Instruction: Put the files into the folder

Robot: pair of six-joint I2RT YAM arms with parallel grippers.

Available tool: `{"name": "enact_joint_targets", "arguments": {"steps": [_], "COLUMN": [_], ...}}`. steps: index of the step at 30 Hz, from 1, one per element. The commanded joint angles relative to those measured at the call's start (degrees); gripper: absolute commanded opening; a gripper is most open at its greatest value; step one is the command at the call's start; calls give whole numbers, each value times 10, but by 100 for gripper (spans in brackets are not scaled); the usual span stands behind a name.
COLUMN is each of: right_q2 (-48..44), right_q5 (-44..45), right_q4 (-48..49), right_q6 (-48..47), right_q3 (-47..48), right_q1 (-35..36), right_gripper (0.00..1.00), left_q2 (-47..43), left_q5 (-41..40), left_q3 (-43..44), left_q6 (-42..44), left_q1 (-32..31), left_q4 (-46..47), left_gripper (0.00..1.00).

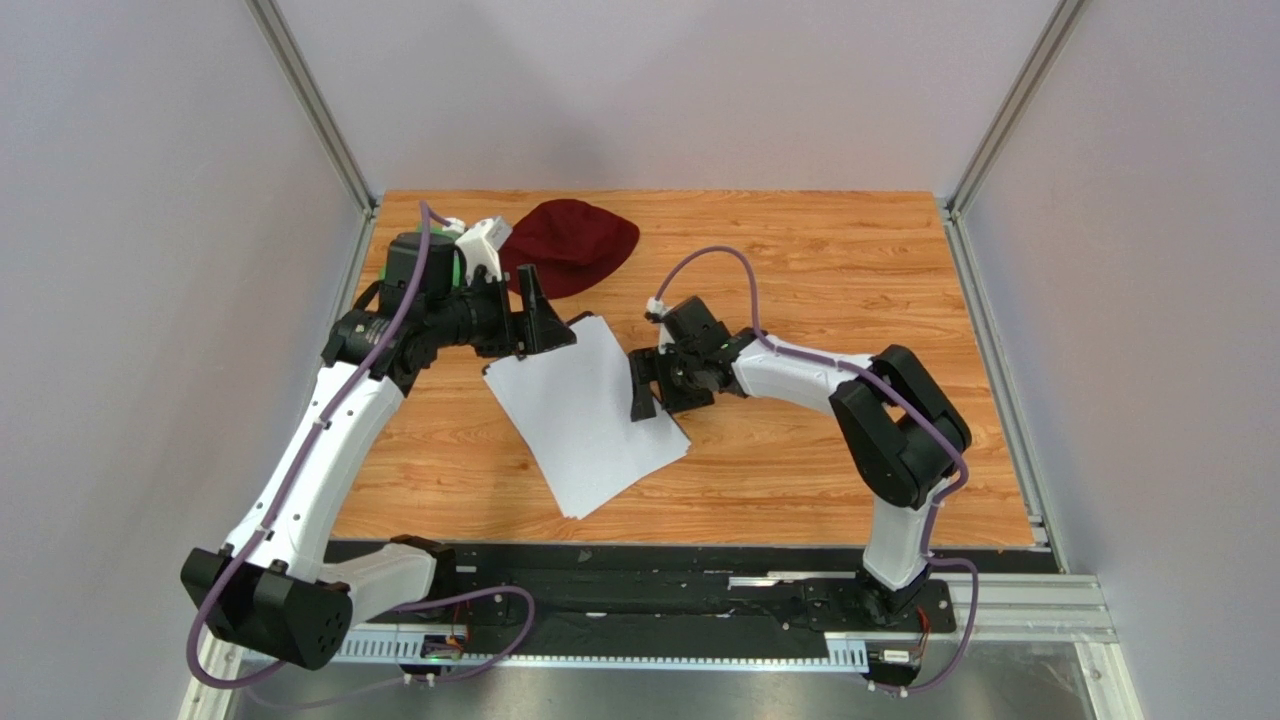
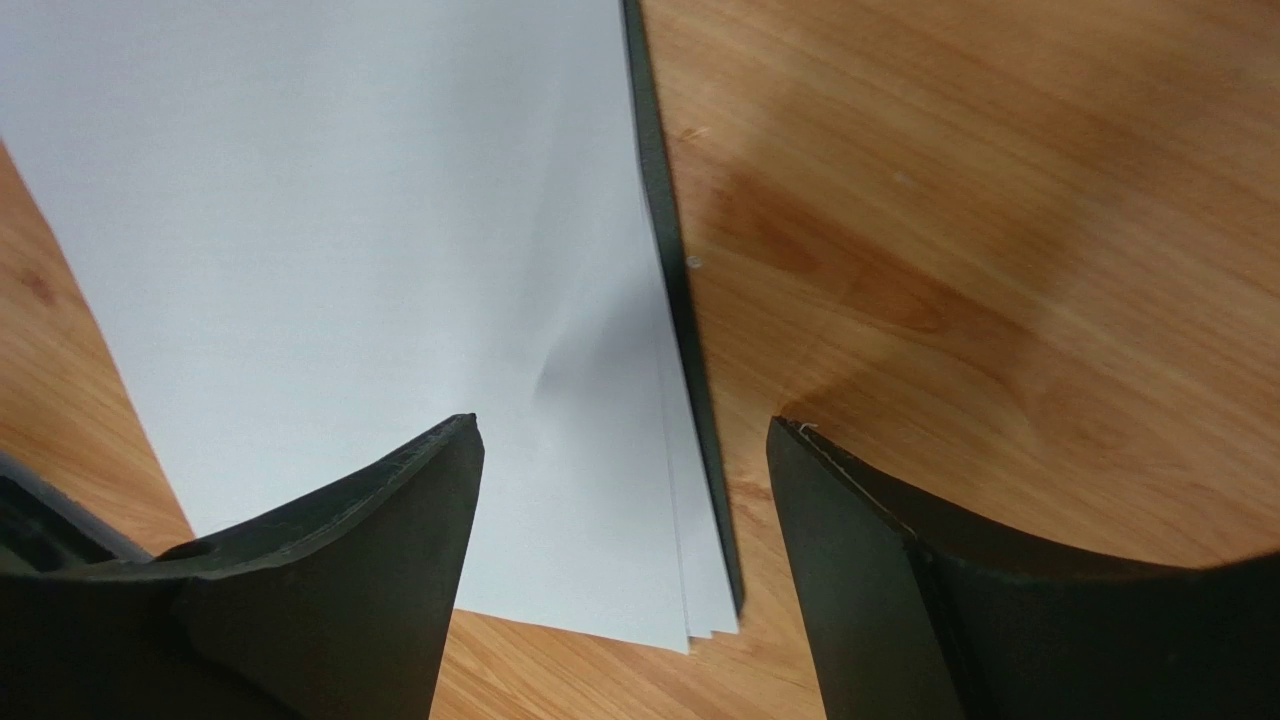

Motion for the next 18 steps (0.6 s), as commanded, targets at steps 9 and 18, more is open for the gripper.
{"name": "enact_joint_targets", "arguments": {"steps": [9,18], "right_q2": [-107,-349], "right_q5": [90,478], "right_q4": [-61,-403], "right_q6": [88,-10], "right_q3": [89,224], "right_q1": [127,109], "right_gripper": [77,79], "left_q2": [-34,-62], "left_q5": [46,61], "left_q3": [50,247], "left_q6": [-26,-48], "left_q1": [-7,-18], "left_q4": [-15,-5], "left_gripper": [83,84]}}
